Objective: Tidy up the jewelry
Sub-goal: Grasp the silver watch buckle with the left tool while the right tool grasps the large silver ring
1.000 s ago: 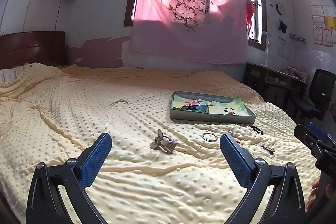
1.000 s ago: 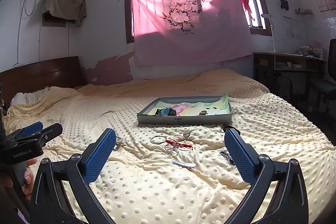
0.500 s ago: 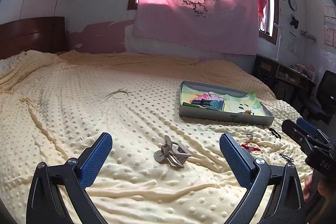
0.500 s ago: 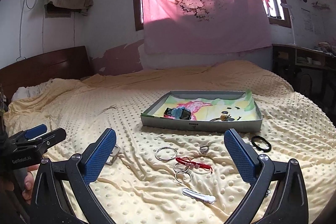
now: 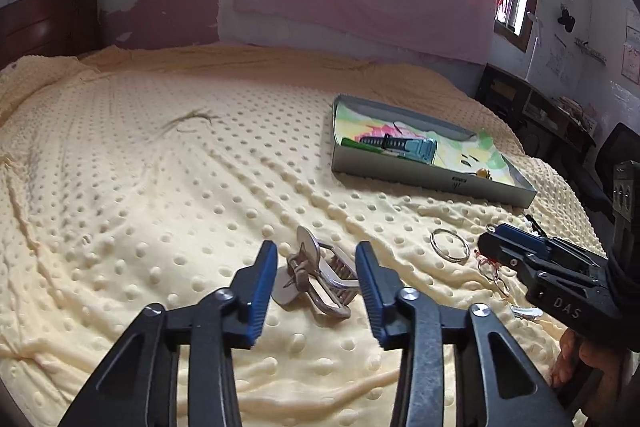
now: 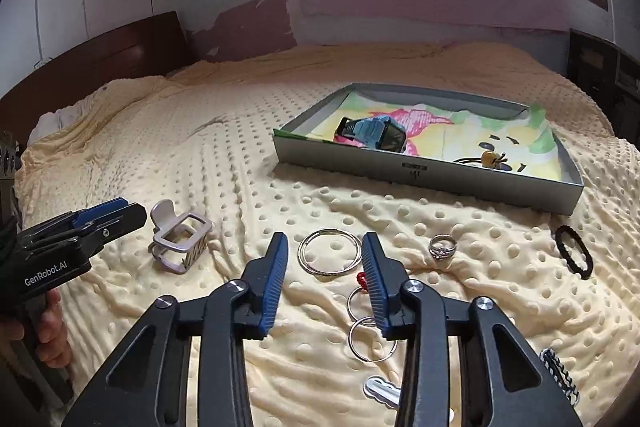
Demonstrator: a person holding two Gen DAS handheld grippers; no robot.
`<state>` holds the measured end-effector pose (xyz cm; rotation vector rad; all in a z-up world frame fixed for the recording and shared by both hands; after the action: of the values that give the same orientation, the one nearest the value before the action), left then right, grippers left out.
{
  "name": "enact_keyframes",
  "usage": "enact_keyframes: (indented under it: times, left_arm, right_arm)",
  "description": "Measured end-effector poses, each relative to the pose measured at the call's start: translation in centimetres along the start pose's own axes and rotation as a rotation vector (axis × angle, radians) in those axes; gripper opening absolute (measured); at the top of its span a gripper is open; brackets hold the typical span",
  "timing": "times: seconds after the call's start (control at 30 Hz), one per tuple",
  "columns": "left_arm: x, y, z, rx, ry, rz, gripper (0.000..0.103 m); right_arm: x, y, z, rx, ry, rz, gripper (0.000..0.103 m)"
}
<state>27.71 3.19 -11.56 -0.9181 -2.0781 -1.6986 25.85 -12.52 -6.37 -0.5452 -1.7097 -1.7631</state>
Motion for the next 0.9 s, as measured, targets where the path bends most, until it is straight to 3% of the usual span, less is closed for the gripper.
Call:
enact_keyframes:
  times: [0.23, 0.33, 0.43, 0.57, 0.67, 0.77, 0.9]
  left_arm:
    - [-1.8, -0.6, -0.1, 0.011, -0.011, 0.062, 0.009]
    - [-2.1, -0.7, 0.0, 0.018, -0.009, 0.071, 0.007]
    - [-2.1, -0.7, -0.1, 0.004, 0.0, 0.065, 0.006]
    - [-2.2, -0.7, -0.3, -0.005, -0.003, 0.064, 0.006]
    - [-2.1, -0.5, -0.4, -0.001, -0.012, 0.059, 0.005]
    - [-1.9, -0.3, -0.8, -0.001, -0.026, 0.051, 0.004]
    - [-1.5, 0.1, -1.6, -0.013, -0.042, 0.039, 0.004]
  right_arm:
    - [-2.6, -0.5, 1.4, 0.047, 0.028, 0.089, 0.032]
    - [-3.5, -0.8, 1.7, 0.059, 0.03, 0.121, 0.032]
    - [-4.2, -1.0, 1.9, 0.082, 0.02, 0.146, 0.021]
    - [-5.1, -1.3, 2.2, 0.105, 0.007, 0.177, 0.02]
    - [-5.7, -1.3, 2.6, 0.112, 0.02, 0.195, 0.007]
    - [-5.3, -1.2, 2.7, 0.103, 0.043, 0.18, 0.004]
    - [-3.2, -0.2, 2.4, 0.064, 0.073, 0.094, 0.003]
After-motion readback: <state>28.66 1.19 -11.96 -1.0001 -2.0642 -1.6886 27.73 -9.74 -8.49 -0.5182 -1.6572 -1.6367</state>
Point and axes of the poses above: each gripper's, at about its wrist camera, not at the fingertips, and x roughly against the way its jaws point, z to its left, y to its top, the point moved 10 cm from there along -x, roughly the way its jaws point, and after that the axes turned 6 degrees about -y, right-handed, at the moved point
